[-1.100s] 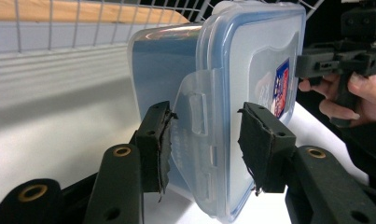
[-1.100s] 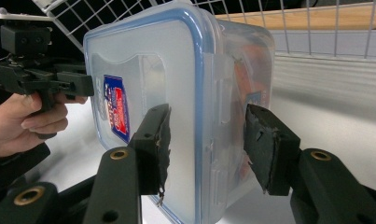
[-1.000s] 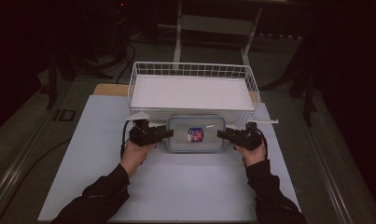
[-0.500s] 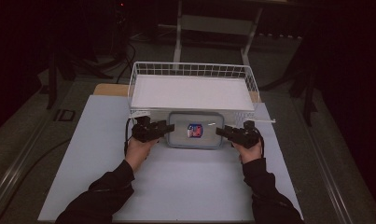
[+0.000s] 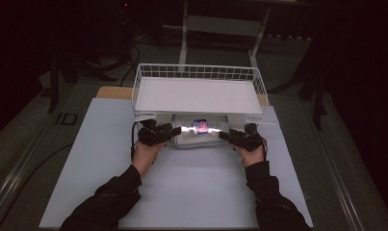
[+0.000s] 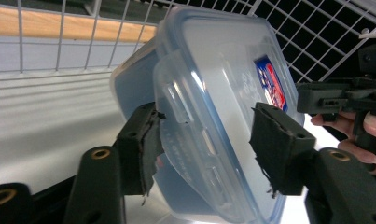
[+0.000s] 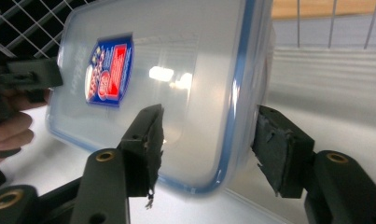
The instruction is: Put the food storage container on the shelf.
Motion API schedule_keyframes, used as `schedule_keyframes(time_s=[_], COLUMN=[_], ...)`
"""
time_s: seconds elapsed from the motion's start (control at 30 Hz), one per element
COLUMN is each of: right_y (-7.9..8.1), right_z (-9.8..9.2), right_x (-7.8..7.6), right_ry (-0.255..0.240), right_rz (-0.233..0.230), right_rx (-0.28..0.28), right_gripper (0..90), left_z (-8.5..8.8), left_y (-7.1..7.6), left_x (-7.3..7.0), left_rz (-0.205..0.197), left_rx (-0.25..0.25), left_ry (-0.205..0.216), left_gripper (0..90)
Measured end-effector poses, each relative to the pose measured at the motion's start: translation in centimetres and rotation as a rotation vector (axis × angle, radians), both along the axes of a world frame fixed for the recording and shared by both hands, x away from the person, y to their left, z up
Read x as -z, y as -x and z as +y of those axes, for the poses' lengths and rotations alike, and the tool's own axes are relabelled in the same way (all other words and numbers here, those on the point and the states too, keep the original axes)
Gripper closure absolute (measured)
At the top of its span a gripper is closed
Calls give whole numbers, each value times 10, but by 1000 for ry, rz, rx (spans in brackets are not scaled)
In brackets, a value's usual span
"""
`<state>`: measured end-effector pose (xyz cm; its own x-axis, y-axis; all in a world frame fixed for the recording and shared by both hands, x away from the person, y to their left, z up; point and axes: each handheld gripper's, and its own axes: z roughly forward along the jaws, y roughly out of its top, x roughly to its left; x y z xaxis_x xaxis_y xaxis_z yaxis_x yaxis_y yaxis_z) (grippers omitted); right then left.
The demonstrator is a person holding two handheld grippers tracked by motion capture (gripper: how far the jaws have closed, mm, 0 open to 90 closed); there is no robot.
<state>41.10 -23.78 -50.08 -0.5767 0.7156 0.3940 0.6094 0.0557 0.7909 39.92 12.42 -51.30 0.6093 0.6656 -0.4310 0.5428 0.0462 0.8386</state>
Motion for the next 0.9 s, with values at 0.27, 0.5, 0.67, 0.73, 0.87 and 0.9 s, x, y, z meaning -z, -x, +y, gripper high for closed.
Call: schedule_keyframes(time_s=[0.27,0.5,0.67,0.73,0.87,0.9], right_y=[-1,-3,-3,-3,-1,0], right_z=[2,3,4,4,4,4], right_x=[2,4,2,2,3,3], right_ry=[-25,-65,-72,-73,-74,-75], right_rz=[34,52,57,59,46,42], right_rx=[46,75,94,96,106,106], right_gripper=[422,408,406,407,400,392], left_z=[-3,-3,-4,-4,-5,-4], left_y=[0,-1,0,1,5,7], left_x=[4,6,9,9,7,7], left_rz=[13,28,34,29,11,-1], left_rx=[-36,-56,-71,-78,-77,-71], left_ry=[27,14,1,-5,-35,-36], left_gripper=[381,322,280,279,236,220])
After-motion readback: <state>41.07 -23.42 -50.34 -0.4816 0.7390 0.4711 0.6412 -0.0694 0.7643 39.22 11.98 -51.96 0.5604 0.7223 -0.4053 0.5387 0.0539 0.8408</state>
